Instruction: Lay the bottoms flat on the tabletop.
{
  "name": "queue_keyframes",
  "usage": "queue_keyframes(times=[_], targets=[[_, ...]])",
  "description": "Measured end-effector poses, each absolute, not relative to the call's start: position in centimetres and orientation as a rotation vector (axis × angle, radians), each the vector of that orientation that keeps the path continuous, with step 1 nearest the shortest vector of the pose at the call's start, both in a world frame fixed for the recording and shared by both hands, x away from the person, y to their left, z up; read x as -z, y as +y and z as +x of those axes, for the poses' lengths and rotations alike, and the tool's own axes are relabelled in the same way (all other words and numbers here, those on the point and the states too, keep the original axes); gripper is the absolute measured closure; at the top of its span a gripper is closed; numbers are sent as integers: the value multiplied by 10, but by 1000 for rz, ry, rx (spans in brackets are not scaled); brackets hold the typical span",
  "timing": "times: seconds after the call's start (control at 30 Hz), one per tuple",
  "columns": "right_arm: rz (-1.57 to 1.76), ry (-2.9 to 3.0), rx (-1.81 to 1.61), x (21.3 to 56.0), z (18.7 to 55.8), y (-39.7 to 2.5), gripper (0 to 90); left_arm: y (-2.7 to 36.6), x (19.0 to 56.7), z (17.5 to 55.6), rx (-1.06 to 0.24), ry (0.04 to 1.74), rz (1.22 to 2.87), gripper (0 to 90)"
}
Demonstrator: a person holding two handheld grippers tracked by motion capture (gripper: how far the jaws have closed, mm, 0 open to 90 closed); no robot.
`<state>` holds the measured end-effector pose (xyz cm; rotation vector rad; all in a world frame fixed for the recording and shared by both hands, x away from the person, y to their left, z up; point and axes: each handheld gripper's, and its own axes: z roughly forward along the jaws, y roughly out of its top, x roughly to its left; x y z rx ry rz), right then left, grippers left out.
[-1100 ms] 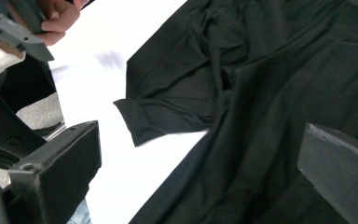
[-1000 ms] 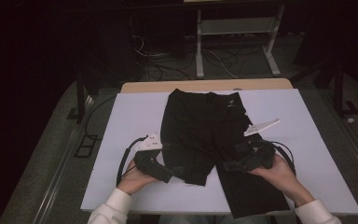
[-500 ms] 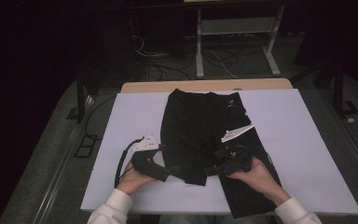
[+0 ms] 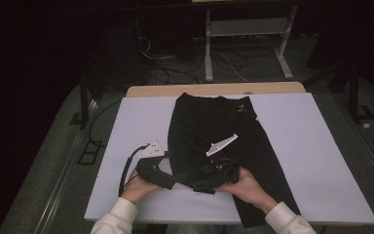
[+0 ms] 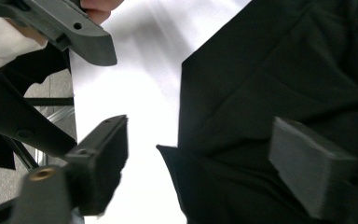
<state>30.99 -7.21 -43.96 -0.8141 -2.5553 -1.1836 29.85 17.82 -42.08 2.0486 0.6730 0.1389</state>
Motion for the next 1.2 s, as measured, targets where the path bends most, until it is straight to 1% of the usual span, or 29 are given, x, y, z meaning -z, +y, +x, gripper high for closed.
queue_keyframes(times=[0.13, 0.33, 0.4, 0.43, 0.57, 0.67, 0.9, 1.0, 1.2], targets=[[-810, -2620, 1117, 445, 308, -63, 354, 178, 421, 298, -137, 670, 2052, 0], [-784, -2693, 1016, 444, 302, -66, 704, 178, 422, 299, -134, 672, 2056, 0], [-769, -2705, 987, 443, 301, -69, 848, 177, 423, 298, -134, 672, 2058, 0], [-775, -2694, 984, 443, 301, -72, 870, 177, 423, 298, -135, 671, 2060, 0], [-804, -2647, 1031, 439, 302, -82, 881, 178, 422, 298, -136, 672, 2059, 0], [-842, -2607, 1108, 430, 305, -94, 882, 178, 422, 298, -134, 673, 2054, 0], [-1006, -2532, 1256, 412, 318, -138, 883, 178, 422, 298, -133, 670, 2050, 0], [-1104, -2493, 1305, 412, 327, -156, 882, 177, 422, 299, -137, 663, 2038, 0], [-1292, -2347, 1411, 422, 352, -187, 882, 170, 418, 301, -136, 638, 2020, 0]])
